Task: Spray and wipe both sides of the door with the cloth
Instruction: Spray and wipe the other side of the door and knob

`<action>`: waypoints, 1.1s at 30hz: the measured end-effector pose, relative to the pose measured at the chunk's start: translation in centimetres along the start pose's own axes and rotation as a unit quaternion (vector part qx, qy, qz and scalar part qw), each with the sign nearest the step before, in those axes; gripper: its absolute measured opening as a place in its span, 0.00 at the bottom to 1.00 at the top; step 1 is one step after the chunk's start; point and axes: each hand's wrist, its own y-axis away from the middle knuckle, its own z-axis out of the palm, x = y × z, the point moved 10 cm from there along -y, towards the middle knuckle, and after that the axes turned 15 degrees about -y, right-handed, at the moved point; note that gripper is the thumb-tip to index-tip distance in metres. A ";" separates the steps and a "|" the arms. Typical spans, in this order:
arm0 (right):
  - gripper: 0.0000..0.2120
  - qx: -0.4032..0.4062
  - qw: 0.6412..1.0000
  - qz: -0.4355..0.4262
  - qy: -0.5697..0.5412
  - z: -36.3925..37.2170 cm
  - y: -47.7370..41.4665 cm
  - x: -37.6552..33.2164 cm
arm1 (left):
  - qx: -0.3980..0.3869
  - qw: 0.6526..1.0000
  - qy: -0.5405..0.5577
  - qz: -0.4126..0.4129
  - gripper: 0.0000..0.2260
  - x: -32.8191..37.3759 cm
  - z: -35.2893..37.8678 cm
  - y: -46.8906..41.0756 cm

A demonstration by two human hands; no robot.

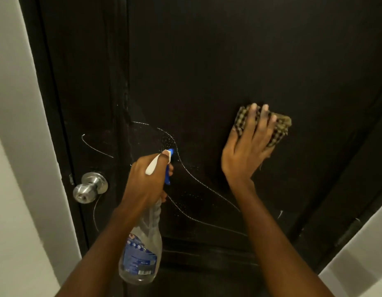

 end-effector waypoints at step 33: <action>0.32 -0.114 0.988 -0.089 0.048 7.5 11.1 -3.7 | -0.080 0.995 -0.031 0.054 0.16 -2.1 -7.3 -4.4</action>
